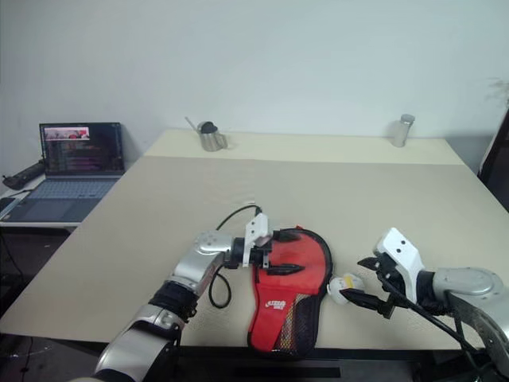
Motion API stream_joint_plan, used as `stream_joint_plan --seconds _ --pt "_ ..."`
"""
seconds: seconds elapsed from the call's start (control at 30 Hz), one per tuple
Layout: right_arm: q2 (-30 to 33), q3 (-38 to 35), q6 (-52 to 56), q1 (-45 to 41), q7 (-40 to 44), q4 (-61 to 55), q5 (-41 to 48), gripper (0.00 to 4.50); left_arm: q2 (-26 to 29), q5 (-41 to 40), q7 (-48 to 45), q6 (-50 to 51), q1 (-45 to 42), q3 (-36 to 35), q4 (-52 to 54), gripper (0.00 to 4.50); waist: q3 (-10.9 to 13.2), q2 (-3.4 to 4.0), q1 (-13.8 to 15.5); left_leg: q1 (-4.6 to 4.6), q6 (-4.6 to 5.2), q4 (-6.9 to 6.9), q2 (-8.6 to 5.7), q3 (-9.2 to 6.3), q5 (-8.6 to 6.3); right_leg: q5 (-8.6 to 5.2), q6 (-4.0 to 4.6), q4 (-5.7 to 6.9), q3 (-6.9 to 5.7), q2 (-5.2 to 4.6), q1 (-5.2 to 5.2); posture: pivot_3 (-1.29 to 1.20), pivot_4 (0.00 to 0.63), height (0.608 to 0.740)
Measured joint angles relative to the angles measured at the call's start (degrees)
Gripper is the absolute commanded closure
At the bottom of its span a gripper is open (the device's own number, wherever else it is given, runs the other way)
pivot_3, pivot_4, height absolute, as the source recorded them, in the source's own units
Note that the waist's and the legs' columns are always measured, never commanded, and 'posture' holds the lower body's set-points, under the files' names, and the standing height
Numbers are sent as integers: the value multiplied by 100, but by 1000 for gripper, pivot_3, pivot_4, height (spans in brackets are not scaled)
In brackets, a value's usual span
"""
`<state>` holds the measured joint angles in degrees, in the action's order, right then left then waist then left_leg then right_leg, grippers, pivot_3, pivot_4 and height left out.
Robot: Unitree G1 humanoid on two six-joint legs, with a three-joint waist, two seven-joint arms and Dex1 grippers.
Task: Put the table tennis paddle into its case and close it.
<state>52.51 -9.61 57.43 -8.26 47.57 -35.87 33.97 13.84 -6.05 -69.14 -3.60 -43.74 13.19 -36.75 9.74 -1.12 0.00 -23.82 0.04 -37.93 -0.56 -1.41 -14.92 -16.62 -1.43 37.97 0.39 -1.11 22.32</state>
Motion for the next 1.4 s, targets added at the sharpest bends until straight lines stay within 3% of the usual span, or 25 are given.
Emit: stream_joint_plan --seconds 0.23,0.53,0.77,0.87,1.2,1.27,1.4 --pt "166 697 -481 -26 237 161 -258 23 -178 102 -16 -213 -70 15 -202 274 3 -5 7 0 0 -4 0 -1 0 0 1 5 -1 -2 0 0 150 740" --pt "171 1982 -1657 -591 504 1122 -1394 23 -220 185 -23 -277 -96 41 -238 274 3 -4 3 3 -1 -11 0 0 1 1 2 11 1 -1 0 0 150 740" --pt "170 2405 -2346 -873 811 1568 -2011 23 -220 207 -14 -300 -105 40 -287 274 3 -3 5 5 -2 -16 1 -1 1 4 6 17 0 -2 -1 0 150 740" --pt "157 2483 -2514 -914 874 1692 -2217 671 -224 243 -6 -330 -151 41 -444 274 2 -3 6 5 -2 -19 1 -1 1 4 7 20 1 -2 -1 0 150 740" --pt "36 2564 -2927 -1066 985 2019 -2731 3845 -437 472 96 -724 -511 67 -1341 274 1 -2 8 6 -2 -26 -1 1 1 5 8 29 2 -2 -1 0 150 740" --pt "24 2563 -2942 -1068 996 2031 -2760 4192 -462 540 95 -884 -628 102 -1564 274 0 -1 7 11 -2 -32 -2 3 1 5 8 42 5 -3 -2 0 150 740" --pt "54 2497 -2794 -1012 1121 1922 -2657 4275 -499 634 84 -1143 -731 122 -1885 274 0 0 6 30 -2 -51 -2 6 1 4 8 74 10 -4 -12 0 150 740"
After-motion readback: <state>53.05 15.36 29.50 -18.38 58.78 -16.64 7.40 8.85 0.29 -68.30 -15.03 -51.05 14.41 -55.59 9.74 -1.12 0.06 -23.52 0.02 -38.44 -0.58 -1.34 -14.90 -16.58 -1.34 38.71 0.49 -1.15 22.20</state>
